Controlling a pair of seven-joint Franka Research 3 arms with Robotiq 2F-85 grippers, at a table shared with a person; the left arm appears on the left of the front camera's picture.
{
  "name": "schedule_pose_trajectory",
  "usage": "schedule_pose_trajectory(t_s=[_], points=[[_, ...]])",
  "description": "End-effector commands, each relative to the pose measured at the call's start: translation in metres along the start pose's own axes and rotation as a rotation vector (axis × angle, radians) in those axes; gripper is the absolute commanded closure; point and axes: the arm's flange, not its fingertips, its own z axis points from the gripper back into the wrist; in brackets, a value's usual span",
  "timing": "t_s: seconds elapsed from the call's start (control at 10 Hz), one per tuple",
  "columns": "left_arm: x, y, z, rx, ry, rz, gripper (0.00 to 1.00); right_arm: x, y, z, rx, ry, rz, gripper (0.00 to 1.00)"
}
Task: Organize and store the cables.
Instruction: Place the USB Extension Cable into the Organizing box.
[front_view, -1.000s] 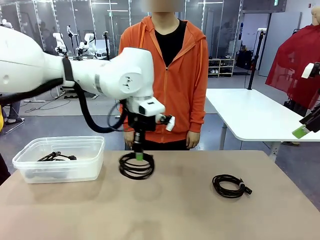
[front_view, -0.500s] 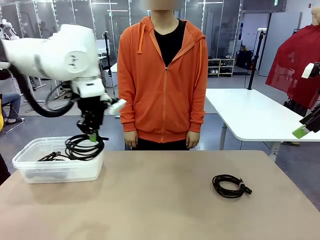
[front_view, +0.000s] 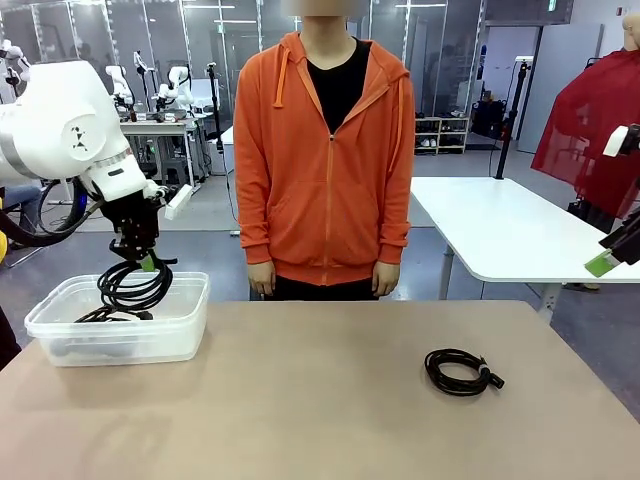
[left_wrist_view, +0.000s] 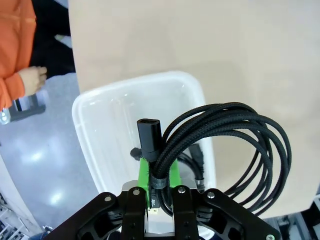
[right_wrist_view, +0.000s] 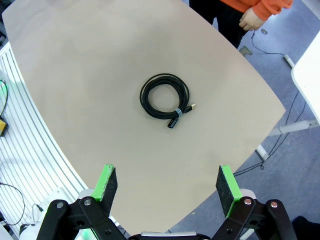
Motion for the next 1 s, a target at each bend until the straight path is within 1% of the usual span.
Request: schedule_pose_trajectory(t_s=[0.0, 0.2, 0.3, 0.4, 0.7, 0.8, 0.9], points=[[-0.003, 0.014, -0.009, 0.051, 0.032, -0.013, 0.83, -0.002, 0.002, -0.002, -0.003, -0.011, -0.001, 0.00], [-0.001, 0.018, -0.014, 0.063, 0.031, 0.002, 0.83, -0.002, 0.002, -0.002, -0.003, -0.011, -0.001, 0.00], [0.007, 0.010, -0.007, 0.057, 0.023, 0.007, 0.83, -0.002, 0.002, -0.002, -0.003, -0.011, -0.001, 0.00], [-0.005, 0.014, -0.017, 0.039, 0.018, -0.005, 0.83, -0.002, 0.002, -0.002, -0.003, -0.011, -0.001, 0.00], [0.000, 0.014, -0.017, 0.040, 0.016, -0.007, 0.83, -0.002, 0.002, -0.002, -0.003, -0.011, -0.001, 0.00], [-0.006, 0.026, -0.025, 0.053, -0.005, -0.053, 0.83, -0.002, 0.002, -0.002, -0.003, -0.011, -0.001, 0.00], [-0.009, 0.035, -0.029, 0.069, 0.012, -0.037, 0.83, -0.002, 0.002, -0.002, -0.003, -0.011, -0.001, 0.00]])
